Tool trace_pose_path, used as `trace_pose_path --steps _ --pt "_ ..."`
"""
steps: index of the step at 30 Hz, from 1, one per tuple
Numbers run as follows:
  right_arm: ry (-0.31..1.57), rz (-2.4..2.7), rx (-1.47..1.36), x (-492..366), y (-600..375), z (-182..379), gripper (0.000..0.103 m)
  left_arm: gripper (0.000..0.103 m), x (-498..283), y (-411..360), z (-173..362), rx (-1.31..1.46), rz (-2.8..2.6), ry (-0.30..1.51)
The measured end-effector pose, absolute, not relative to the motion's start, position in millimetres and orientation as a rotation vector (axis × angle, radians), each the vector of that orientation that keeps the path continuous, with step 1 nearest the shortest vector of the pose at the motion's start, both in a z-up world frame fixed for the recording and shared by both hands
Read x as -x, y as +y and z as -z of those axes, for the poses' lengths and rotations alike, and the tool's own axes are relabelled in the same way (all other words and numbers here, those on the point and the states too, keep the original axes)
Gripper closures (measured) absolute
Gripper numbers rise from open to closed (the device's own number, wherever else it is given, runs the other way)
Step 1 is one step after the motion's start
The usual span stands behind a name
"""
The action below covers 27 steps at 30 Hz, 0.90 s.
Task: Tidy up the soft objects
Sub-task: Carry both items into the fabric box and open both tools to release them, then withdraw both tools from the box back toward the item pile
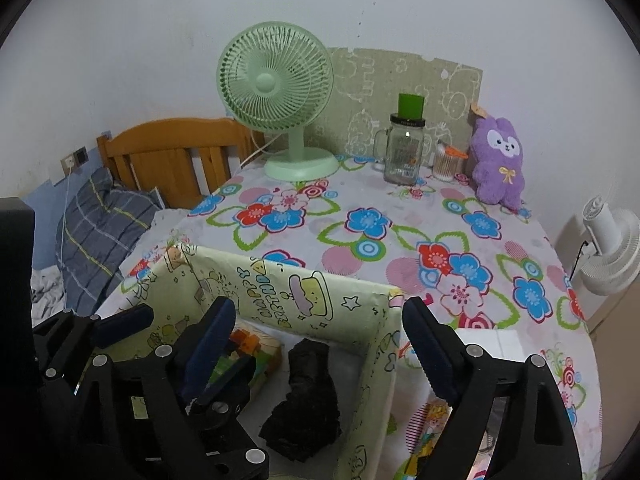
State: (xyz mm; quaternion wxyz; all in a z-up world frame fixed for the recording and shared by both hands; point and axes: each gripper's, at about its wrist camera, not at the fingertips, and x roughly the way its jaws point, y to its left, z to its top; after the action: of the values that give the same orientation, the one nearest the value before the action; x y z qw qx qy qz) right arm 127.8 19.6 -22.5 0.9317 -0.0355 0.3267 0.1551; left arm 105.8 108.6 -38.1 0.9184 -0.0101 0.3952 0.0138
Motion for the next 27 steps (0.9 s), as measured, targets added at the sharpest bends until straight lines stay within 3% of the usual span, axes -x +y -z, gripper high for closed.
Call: trace_pose_path --steps 16,27 --pt "0.599 -0.299 0.055 -99.6 -8.7 -8.8 0.013 0.007 -79.0 80.4 4.3 -0.016 -0.037 0.689" --pt "0.559 -0.270 0.059 -82.3 -34.3 -24.2 0.007 0.006 -65.2 56.8 -10.3 -0.026 -0.026 0.647"
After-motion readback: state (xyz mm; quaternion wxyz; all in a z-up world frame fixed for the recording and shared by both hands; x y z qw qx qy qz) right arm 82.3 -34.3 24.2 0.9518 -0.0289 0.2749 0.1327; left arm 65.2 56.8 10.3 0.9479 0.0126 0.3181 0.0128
